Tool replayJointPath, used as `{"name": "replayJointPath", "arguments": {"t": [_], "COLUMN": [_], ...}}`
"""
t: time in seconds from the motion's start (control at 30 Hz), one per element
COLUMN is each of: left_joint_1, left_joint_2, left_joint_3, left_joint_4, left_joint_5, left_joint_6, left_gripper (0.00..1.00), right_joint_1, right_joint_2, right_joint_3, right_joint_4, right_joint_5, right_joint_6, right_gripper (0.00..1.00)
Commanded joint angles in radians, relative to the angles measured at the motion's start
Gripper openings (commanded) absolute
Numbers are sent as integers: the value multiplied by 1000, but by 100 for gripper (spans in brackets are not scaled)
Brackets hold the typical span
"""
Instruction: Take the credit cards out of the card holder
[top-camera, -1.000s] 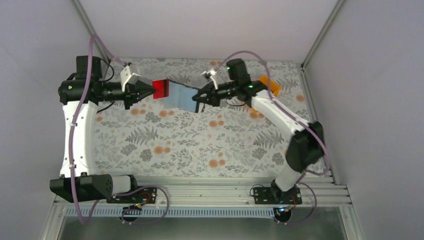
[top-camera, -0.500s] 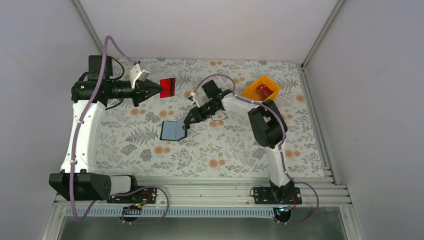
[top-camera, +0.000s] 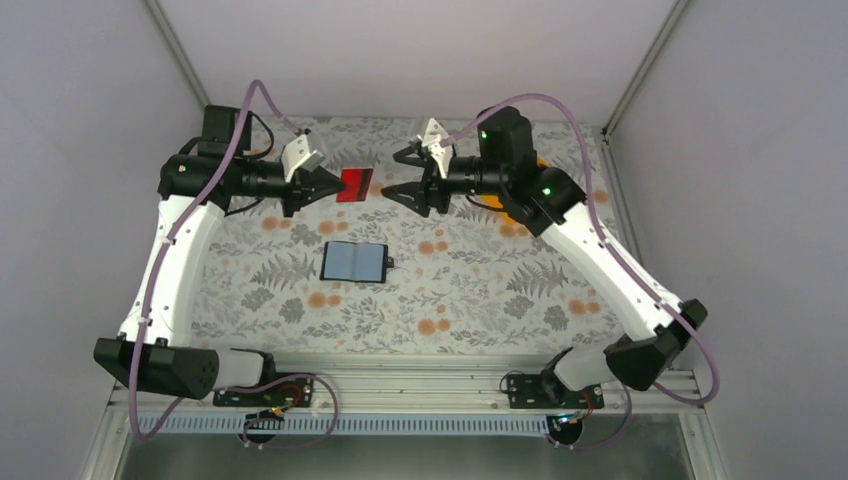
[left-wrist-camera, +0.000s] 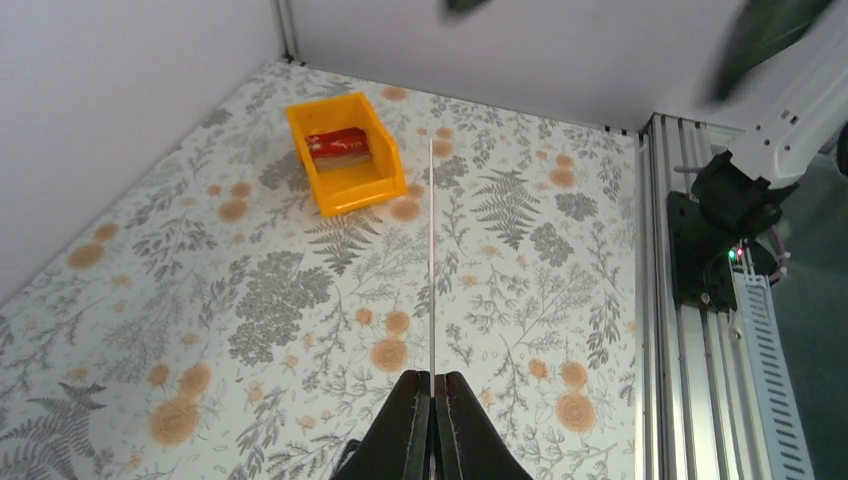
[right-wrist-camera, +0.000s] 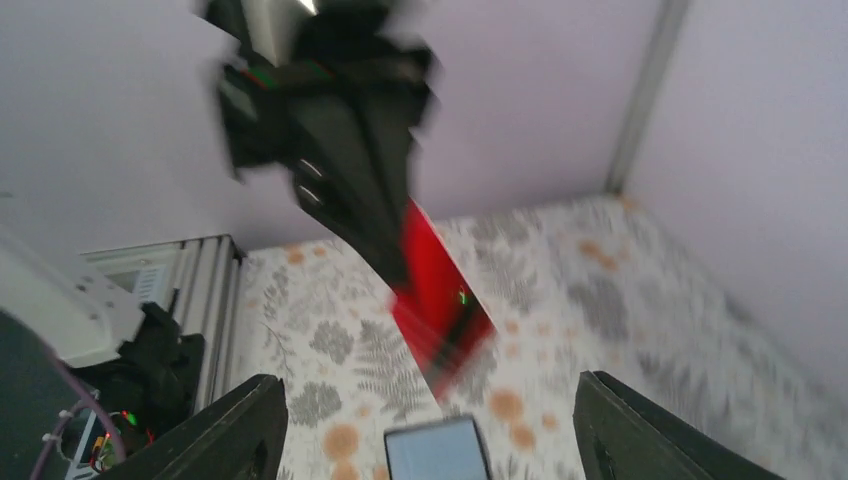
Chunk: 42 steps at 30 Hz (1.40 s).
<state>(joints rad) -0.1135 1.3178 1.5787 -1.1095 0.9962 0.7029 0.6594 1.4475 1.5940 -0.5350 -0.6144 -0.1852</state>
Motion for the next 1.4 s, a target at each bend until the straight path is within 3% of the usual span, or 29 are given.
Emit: {"name": "replayJointPath", "arguments": {"t": [0.0, 0.27, 0.33, 0.4, 0.47, 0.6, 0.63, 0.67, 0.7, 0.73, 0.8, 0.9, 0.97, 1.07, 1.2, 1.3, 1.37], "left_joint_1": [-32, -62, -64, -65, -67, -66, -65, -62, -57, -49, -32, -29, -29, -52, -93, -125, -154], "left_joint_2": [-12, -10, -8, -9, -9, -9, -12, -15, -17, -17, -13, 16, 44, 64, 84, 78, 79], "left_joint_3": [43, 75, 81, 83, 84, 84, 78, 71, 67, 67, 85, 163, 246, 340, 430, 426, 431], "left_joint_4": [-90, -188, -196, -196, -196, -166, -121, -80, -54, -44, -36, 54, 126, 303, 351, 381, 384], "left_joint_5": [-39, 15, 22, 22, 26, 60, 61, 59, 64, 82, 144, 233, 343, 394, 339, 358, 362], "left_joint_6": [100, 189, 196, 197, 199, 163, 113, 58, 25, 14, 7, -152, -259, -452, -499, -529, -528], "left_gripper": [2, 2, 2, 2, 2, 4, 24, 54, 73, 85, 92, 93, 93, 92, 88, 77, 65], "right_joint_1": [71, 121, 121, 122, 122, 113, 97, 72, 42, 5, -43, -12, 40, 82, 101, 109, 111], "right_joint_2": [30, 158, 167, 167, 156, 107, 92, 67, 40, 7, -63, -141, -171, -196, -220, -218, -219], "right_joint_3": [63, 268, 282, 286, 267, 215, 200, 182, 156, 120, 8, -153, -202, -234, -263, -252, -247], "right_joint_4": [-35, -213, -216, -222, -220, -173, -141, -93, -26, 75, 348, 758, 884, 1000, 1095, 1082, 1054], "right_joint_5": [19, -55, -74, -81, -83, -61, -82, -112, -152, -197, -241, -177, -98, -31, 6, 0, 10], "right_joint_6": [-184, -271, -268, -265, -266, -231, -207, -173, -117, -49, 166, 453, 490, 517, 553, 533, 517], "right_gripper": [74, 70, 56, 26, 9, 4, 4, 4, 4, 4, 4, 4, 4, 4, 4, 4, 4]}}
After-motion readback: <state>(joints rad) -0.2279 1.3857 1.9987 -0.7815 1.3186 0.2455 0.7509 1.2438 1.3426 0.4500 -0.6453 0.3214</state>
